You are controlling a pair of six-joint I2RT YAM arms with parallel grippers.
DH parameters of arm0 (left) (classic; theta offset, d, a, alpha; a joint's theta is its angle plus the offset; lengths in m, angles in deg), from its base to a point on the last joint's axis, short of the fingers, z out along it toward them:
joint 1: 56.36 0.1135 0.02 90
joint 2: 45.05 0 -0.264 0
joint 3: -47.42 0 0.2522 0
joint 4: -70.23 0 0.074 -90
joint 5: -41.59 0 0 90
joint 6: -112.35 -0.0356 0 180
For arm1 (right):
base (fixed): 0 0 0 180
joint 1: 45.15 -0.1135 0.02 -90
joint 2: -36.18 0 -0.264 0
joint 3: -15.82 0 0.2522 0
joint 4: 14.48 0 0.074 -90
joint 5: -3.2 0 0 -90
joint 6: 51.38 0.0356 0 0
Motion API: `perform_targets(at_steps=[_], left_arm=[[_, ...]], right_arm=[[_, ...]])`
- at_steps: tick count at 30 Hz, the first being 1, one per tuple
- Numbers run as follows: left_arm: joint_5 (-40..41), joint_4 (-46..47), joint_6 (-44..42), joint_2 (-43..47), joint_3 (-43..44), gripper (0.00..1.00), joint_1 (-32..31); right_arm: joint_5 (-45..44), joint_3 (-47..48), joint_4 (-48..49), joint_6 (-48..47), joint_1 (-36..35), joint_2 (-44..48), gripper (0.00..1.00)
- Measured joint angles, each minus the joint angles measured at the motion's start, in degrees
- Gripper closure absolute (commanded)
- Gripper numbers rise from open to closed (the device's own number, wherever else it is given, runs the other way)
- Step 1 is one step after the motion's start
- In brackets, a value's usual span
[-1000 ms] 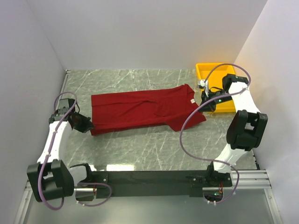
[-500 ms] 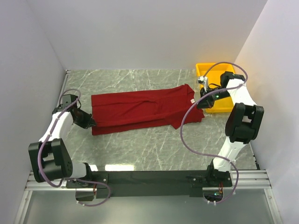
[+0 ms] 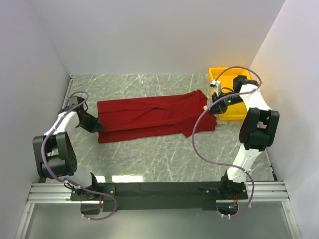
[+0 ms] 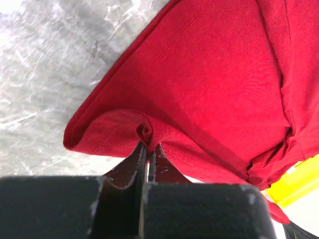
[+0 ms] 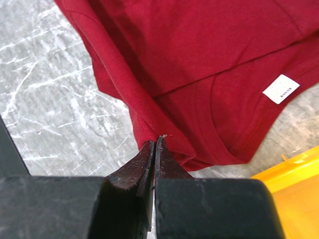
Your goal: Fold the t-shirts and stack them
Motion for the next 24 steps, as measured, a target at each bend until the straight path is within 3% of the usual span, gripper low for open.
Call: perform_targets(at_steps=[24], left_arm=[[-1.2, 2.4, -1.0, -9.7, 5.4, 0.99, 0.0]], right_arm=[[-3.4, 0.0, 8.1, 9.3, -1.1, -2.2, 1.00]])
